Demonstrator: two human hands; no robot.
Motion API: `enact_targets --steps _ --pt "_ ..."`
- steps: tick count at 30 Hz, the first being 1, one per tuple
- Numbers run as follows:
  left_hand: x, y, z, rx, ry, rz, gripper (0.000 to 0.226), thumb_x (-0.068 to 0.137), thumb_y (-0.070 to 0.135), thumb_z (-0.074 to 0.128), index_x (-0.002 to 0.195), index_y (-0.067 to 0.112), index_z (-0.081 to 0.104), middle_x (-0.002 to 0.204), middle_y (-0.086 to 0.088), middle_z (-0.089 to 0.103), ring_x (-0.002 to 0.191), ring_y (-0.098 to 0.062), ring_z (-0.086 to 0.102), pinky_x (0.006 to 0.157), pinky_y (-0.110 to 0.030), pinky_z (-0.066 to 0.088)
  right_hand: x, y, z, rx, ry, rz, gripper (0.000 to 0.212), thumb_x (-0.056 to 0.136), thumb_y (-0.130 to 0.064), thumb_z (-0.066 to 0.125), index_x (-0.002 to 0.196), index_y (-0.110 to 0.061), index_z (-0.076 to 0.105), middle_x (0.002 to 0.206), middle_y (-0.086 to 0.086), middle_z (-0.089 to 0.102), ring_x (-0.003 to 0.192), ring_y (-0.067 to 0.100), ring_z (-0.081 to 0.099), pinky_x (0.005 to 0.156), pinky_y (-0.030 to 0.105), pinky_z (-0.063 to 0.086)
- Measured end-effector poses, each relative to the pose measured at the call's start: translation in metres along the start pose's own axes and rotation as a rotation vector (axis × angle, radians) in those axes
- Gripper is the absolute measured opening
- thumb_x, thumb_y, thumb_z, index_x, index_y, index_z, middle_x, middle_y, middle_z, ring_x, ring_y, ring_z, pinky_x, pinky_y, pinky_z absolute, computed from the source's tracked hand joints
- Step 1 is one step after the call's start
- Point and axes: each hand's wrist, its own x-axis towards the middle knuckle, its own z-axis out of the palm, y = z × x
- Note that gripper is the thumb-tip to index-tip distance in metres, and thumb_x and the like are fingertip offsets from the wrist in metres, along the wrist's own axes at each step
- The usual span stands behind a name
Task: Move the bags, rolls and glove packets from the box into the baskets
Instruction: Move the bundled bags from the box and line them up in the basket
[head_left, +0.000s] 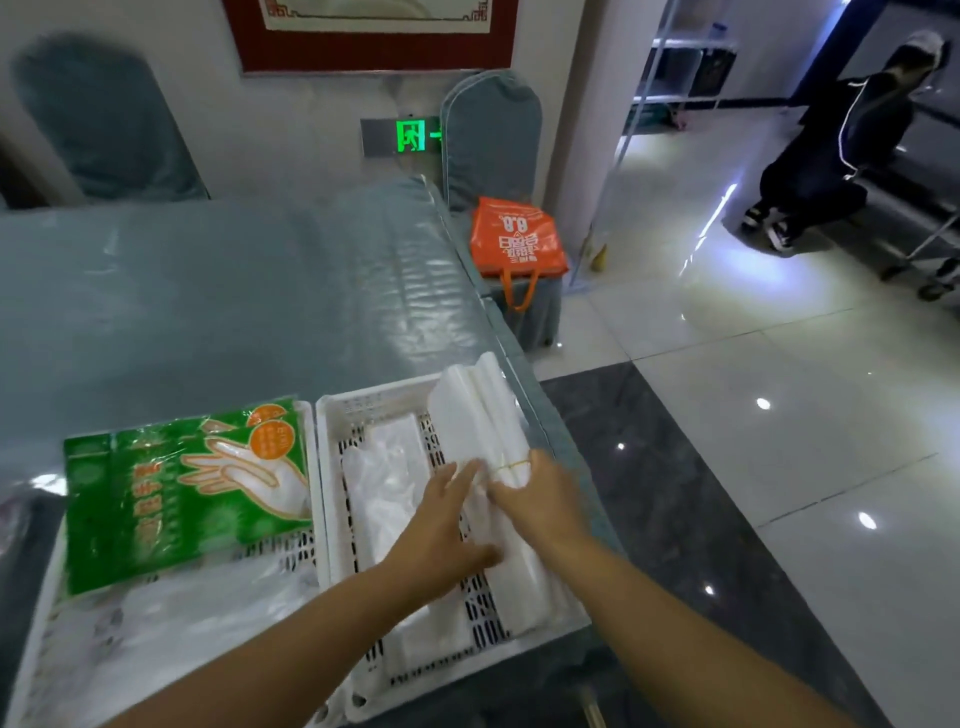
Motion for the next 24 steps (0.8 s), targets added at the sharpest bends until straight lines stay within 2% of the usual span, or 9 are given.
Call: enact_targets --steps 1,3,6,8,11,14,19,22,24 --pt "0.0 -0.004 0.005 0.021 -0.027 -0.004 0.103 0.068 0.036 0.076 0.145 0.036 0.007 0.155 0.006 0.002 0.136 -0.015 0.023 0.097 -0.01 0.026 -0.002 0.003 0.008 -0.051 0.028 -0.029 0.035 0.075 -0.053 0.062 0.091 -0.025 0.049 0.081 -0.008 0.06 0.074 0.016 0.06 0.058 0.03 0.047" --pt "0.001 -0.01 0.013 0.072 -0.054 -0.021 0.108 0.067 0.039 0.076 0.145 0.035 0.002 0.157 0.004 -0.004 0.141 -0.015 0.013 0.102 -0.017 0.022 -0.006 0.01 0.021 -0.139 0.082 -0.101 0.039 0.082 -0.049 0.058 0.108 -0.023 0.047 0.092 -0.004 0.063 0.083 0.018 0.062 0.065 0.031 0.049" --pt "0.003 -0.013 0.023 0.196 -0.033 -0.028 0.11 0.065 0.043 0.077 0.146 0.033 0.003 0.157 0.0 0.0 0.142 -0.02 0.009 0.111 -0.033 0.018 -0.009 0.019 0.03 -0.239 0.147 -0.198 0.044 0.091 -0.037 0.051 0.129 -0.017 0.041 0.115 0.003 0.061 0.102 0.02 0.059 0.084 0.032 0.049" --pt "0.004 -0.014 0.025 0.229 -0.01 -0.025 0.111 0.063 0.043 0.078 0.146 0.032 0.005 0.157 -0.001 0.004 0.142 -0.022 0.012 0.112 -0.036 0.019 -0.008 0.025 0.032 -0.379 0.19 -0.237 0.042 0.093 -0.027 0.048 0.133 -0.017 0.04 0.118 0.004 0.06 0.104 0.02 0.056 0.088 0.033 0.046" --pt "0.004 -0.016 0.025 0.249 -0.02 -0.018 0.111 0.064 0.036 0.08 0.145 0.034 0.005 0.156 -0.002 0.004 0.141 -0.026 0.012 0.112 -0.038 0.023 -0.008 0.029 0.031 -0.476 0.243 -0.241 0.046 0.086 -0.008 0.061 0.13 -0.012 0.049 0.107 0.007 0.066 0.095 0.023 0.057 0.079 0.033 0.048" --pt "0.004 -0.018 0.023 0.27 -0.025 0.008 0.107 0.066 0.032 0.079 0.145 0.034 0.007 0.157 0.0 0.001 0.141 -0.026 0.009 0.111 -0.036 0.02 -0.009 0.031 0.036 -0.437 0.319 -0.266 0.05 0.069 -0.001 0.078 0.116 -0.007 0.061 0.094 0.01 0.068 0.083 0.026 0.062 0.07 0.035 0.054" --pt "0.008 -0.017 0.019 0.272 -0.039 0.116 0.105 0.067 0.029 0.078 0.146 0.028 0.009 0.156 0.0 0.002 0.141 -0.022 0.008 0.11 -0.032 0.019 -0.006 0.026 0.036 -0.204 0.363 -0.229 0.033 0.081 -0.001 0.066 0.114 -0.007 0.06 0.101 0.01 0.068 0.092 0.026 0.061 0.081 0.038 0.053" --pt "0.01 -0.019 0.019 0.289 -0.049 0.142 0.106 0.067 0.029 0.077 0.147 0.029 0.007 0.156 0.003 0.001 0.14 -0.019 0.007 0.11 -0.031 0.019 -0.003 0.026 0.036 -0.198 0.357 -0.222 0.032 0.082 0.002 0.062 0.113 -0.005 0.06 0.102 0.011 0.067 0.095 0.027 0.06 0.084 0.043 0.052" --pt "0.009 -0.021 0.02 0.327 -0.058 0.155 0.106 0.068 0.029 0.076 0.147 0.029 0.006 0.156 0.004 0.001 0.14 -0.018 0.007 0.11 -0.03 0.02 -0.003 0.028 0.035 -0.221 0.34 -0.222 0.031 0.082 0.003 0.061 0.112 -0.006 0.061 0.103 0.012 0.066 0.097 0.027 0.058 0.085 0.041 0.051"
